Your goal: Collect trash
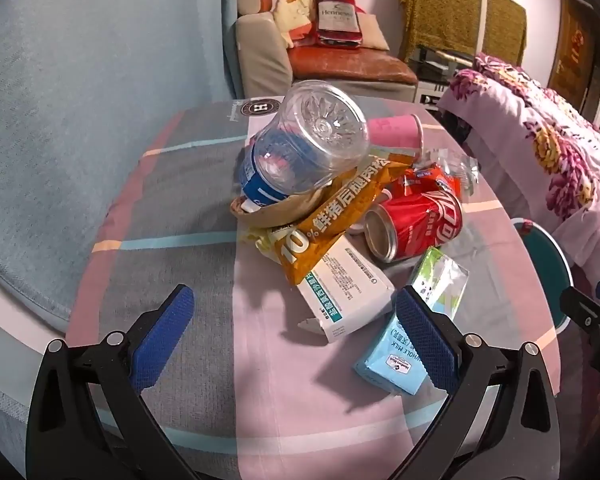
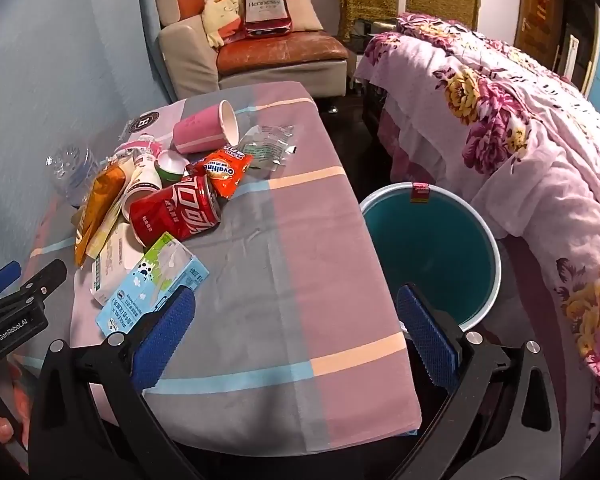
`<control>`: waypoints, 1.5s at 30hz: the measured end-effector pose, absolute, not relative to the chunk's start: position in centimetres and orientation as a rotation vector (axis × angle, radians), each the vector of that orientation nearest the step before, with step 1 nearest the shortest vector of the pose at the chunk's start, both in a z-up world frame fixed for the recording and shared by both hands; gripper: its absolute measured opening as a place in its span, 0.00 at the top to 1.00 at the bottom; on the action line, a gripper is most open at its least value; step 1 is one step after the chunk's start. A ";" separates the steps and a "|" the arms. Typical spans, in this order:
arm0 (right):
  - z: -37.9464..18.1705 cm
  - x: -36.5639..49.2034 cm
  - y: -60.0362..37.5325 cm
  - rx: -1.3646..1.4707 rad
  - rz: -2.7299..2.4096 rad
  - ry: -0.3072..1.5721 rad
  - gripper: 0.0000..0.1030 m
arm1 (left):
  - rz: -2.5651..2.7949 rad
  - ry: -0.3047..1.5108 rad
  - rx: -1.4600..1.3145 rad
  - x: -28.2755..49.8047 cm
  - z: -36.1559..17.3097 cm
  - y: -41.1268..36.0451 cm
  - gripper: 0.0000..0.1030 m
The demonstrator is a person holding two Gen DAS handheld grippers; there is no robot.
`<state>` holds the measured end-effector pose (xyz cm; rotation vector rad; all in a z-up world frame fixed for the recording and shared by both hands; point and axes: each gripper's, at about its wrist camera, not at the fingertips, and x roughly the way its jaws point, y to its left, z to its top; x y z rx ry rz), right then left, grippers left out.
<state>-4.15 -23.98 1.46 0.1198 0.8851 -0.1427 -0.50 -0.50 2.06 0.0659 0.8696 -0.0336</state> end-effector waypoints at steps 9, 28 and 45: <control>1.5 -4.0 -24.2 0.135 -0.143 0.898 0.06 | -0.031 0.882 0.060 -0.2 2.1 -0.1 0.02; 1.3 -3.6 -24.3 0.145 -0.152 0.921 0.06 | -0.038 0.893 0.057 0.2 2.4 0.9 0.02; 0.4 -3.2 -23.7 0.139 -0.164 0.959 0.06 | -0.051 0.904 0.065 0.6 1.7 1.5 0.02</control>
